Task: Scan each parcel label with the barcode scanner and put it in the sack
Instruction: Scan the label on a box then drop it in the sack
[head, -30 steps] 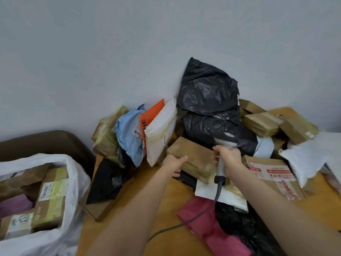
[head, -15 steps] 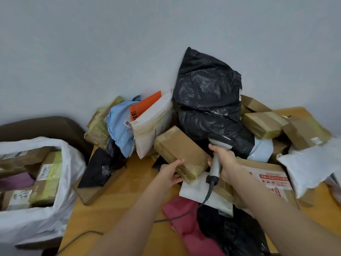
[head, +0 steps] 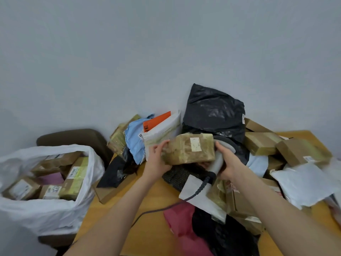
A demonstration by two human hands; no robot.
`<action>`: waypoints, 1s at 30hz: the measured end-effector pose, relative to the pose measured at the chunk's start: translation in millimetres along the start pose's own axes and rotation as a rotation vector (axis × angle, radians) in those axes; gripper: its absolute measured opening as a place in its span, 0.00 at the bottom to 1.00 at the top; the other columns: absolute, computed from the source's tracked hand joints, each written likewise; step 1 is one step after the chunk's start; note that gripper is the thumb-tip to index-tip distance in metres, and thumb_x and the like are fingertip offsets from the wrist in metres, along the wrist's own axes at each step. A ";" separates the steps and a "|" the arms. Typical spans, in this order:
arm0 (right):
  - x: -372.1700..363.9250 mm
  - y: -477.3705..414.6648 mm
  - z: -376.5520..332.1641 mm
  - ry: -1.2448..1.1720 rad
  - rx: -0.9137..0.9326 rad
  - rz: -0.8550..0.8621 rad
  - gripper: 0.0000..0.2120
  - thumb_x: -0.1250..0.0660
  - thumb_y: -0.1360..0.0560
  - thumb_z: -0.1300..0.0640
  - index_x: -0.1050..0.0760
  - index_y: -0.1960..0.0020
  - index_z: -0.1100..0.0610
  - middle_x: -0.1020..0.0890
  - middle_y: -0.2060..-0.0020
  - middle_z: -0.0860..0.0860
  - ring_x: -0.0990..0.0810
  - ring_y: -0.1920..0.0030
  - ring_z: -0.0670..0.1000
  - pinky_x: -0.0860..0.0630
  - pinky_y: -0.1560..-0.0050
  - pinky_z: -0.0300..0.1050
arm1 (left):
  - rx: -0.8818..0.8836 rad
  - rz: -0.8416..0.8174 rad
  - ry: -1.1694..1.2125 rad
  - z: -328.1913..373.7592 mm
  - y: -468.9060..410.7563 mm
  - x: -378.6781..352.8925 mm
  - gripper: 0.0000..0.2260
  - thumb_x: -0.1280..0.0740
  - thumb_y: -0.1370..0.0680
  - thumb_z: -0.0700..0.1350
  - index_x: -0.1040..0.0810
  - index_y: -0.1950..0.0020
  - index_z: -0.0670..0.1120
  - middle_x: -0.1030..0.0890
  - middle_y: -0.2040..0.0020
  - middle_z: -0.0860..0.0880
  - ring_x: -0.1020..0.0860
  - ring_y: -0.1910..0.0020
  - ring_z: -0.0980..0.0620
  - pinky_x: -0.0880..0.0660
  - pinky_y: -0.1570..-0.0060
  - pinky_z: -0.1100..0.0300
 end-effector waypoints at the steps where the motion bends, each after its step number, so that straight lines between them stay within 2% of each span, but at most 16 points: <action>1: 0.5 2.1 1.3 0.001 -0.004 0.003 0.23 0.28 0.28 0.43 0.22 0.42 0.60 0.18 0.46 0.61 0.19 0.45 0.61 0.23 0.43 0.58 | -0.045 0.016 -0.132 2.1 0.6 5.2 0.39 0.26 0.30 0.38 0.41 0.27 0.60 0.38 0.39 0.51 0.29 0.41 0.50 0.29 0.54 0.67; 3: -0.6 6.1 5.6 0.055 -0.001 0.000 0.22 0.26 0.29 0.44 0.21 0.43 0.60 0.17 0.48 0.60 0.19 0.46 0.61 0.22 0.45 0.58 | -0.098 0.009 -0.310 2.0 -0.2 12.6 0.40 0.28 0.27 0.40 0.46 0.24 0.61 0.38 0.40 0.53 0.27 0.47 0.53 0.25 0.57 0.61; 4: -1.8 7.3 8.7 0.089 0.005 -0.007 0.21 0.26 0.29 0.46 0.20 0.43 0.60 0.17 0.48 0.60 0.18 0.47 0.60 0.21 0.47 0.57 | -0.116 -0.023 -0.296 1.8 -0.9 15.5 0.39 0.29 0.26 0.40 0.48 0.25 0.64 0.36 0.39 0.54 0.26 0.48 0.53 0.22 0.55 0.58; 6: -6.3 12.5 13.7 0.140 0.043 -0.024 0.17 0.25 0.29 0.51 0.19 0.44 0.60 0.16 0.50 0.60 0.18 0.49 0.59 0.21 0.50 0.56 | -0.056 -0.104 0.026 3.4 -4.5 22.3 0.35 0.34 0.24 0.35 0.42 0.28 0.66 0.30 0.35 0.53 0.24 0.43 0.52 0.20 0.49 0.54; 8: -9.6 14.5 18.6 0.183 0.106 -0.036 0.16 0.24 0.30 0.55 0.19 0.46 0.60 0.15 0.51 0.60 0.17 0.50 0.60 0.20 0.49 0.57 | 0.114 -0.159 0.470 13.4 -4.1 31.2 0.25 0.40 0.20 0.34 0.32 0.33 0.62 0.26 0.37 0.55 0.24 0.41 0.53 0.20 0.47 0.55; 10: -11.8 14.5 23.6 0.202 0.186 -0.028 0.14 0.23 0.32 0.60 0.19 0.48 0.61 0.16 0.50 0.61 0.17 0.50 0.60 0.21 0.47 0.58 | 0.325 -0.172 0.801 23.3 -2.2 39.5 0.15 0.41 0.18 0.40 0.24 0.37 0.56 0.22 0.42 0.55 0.22 0.45 0.50 0.21 0.48 0.51; 12: -13.0 13.7 25.5 0.195 0.267 -0.015 0.11 0.25 0.32 0.66 0.20 0.51 0.59 0.16 0.50 0.60 0.17 0.51 0.58 0.20 0.50 0.56 | 0.404 -0.173 0.915 23.5 -4.7 40.0 0.12 0.37 0.19 0.45 0.25 0.36 0.51 0.21 0.45 0.53 0.21 0.49 0.48 0.23 0.48 0.47; 15: -18.1 12.8 28.1 0.177 0.349 -0.048 0.10 0.27 0.31 0.71 0.21 0.53 0.59 0.16 0.50 0.57 0.17 0.51 0.57 0.21 0.48 0.55 | 0.482 -0.171 0.989 14.1 -8.3 36.8 0.10 0.34 0.22 0.44 0.25 0.41 0.47 0.19 0.47 0.48 0.22 0.48 0.46 0.27 0.40 0.43; 17: -21.8 14.3 27.8 0.163 0.383 -0.077 0.10 0.29 0.30 0.72 0.21 0.54 0.60 0.16 0.53 0.56 0.17 0.54 0.56 0.21 0.49 0.56 | 0.501 -0.210 1.056 7.7 -10.0 35.1 0.08 0.33 0.23 0.45 0.22 0.45 0.45 0.17 0.48 0.45 0.22 0.43 0.42 0.32 0.33 0.41; 18: -22.7 14.6 28.0 0.158 0.393 -0.088 0.10 0.30 0.30 0.73 0.21 0.54 0.60 0.16 0.54 0.55 0.17 0.55 0.56 0.21 0.49 0.56 | 0.522 -0.233 1.080 3.7 -11.0 34.7 0.10 0.32 0.24 0.46 0.22 0.44 0.46 0.17 0.47 0.43 0.24 0.40 0.41 0.33 0.32 0.41; 20: -23.1 13.9 28.7 0.155 0.406 -0.098 0.11 0.31 0.29 0.74 0.21 0.54 0.60 0.16 0.56 0.55 0.18 0.56 0.56 0.21 0.49 0.55 | 0.541 -0.356 1.106 -3.9 -13.4 34.7 0.17 0.31 0.27 0.49 0.23 0.39 0.48 0.19 0.41 0.42 0.25 0.36 0.39 0.32 0.34 0.39; 22: -21.3 9.5 30.1 0.187 0.419 -0.095 0.10 0.32 0.29 0.75 0.21 0.54 0.61 0.16 0.57 0.56 0.18 0.58 0.56 0.22 0.52 0.52 | 0.538 -0.481 1.114 -8.1 -16.5 35.8 0.21 0.30 0.26 0.50 0.26 0.34 0.52 0.21 0.38 0.41 0.25 0.37 0.38 0.28 0.38 0.38; 23: -19.9 7.2 31.5 0.213 0.419 -0.083 0.09 0.32 0.28 0.74 0.21 0.53 0.62 0.16 0.56 0.57 0.18 0.57 0.56 0.22 0.54 0.51 | 0.531 -0.487 1.073 -9.8 -18.8 36.1 0.21 0.30 0.25 0.49 0.27 0.33 0.53 0.21 0.38 0.40 0.23 0.39 0.38 0.25 0.42 0.39; 26: -14.5 6.0 34.3 0.269 0.423 0.043 0.11 0.28 0.27 0.65 0.22 0.46 0.63 0.17 0.55 0.56 0.17 0.57 0.55 0.22 0.59 0.48 | 0.535 -0.346 0.878 -13.3 -22.3 30.1 0.19 0.33 0.23 0.44 0.29 0.32 0.49 0.20 0.41 0.41 0.20 0.46 0.42 0.21 0.52 0.47; 28: -12.6 13.1 37.1 0.293 0.439 0.142 0.09 0.27 0.26 0.58 0.23 0.49 0.60 0.18 0.60 0.55 0.19 0.64 0.52 0.24 0.65 0.44 | 0.529 -0.273 0.799 -21.9 -24.1 21.3 0.21 0.33 0.23 0.43 0.31 0.30 0.47 0.20 0.41 0.43 0.21 0.45 0.44 0.21 0.50 0.49; 30: -14.1 26.7 43.3 0.329 0.441 0.164 0.09 0.27 0.26 0.55 0.23 0.54 0.61 0.20 0.69 0.55 0.23 0.72 0.50 0.26 0.70 0.43 | 0.522 -0.242 0.755 -30.6 -22.9 12.9 0.24 0.33 0.23 0.42 0.33 0.28 0.45 0.21 0.39 0.44 0.21 0.43 0.46 0.21 0.52 0.53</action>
Point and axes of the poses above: each hand's wrist, its own y-axis away from the middle knuckle, its own x-axis out of the back of the hand, z = x × y, the point moved 1 cm from there along -y, towards the middle knuckle
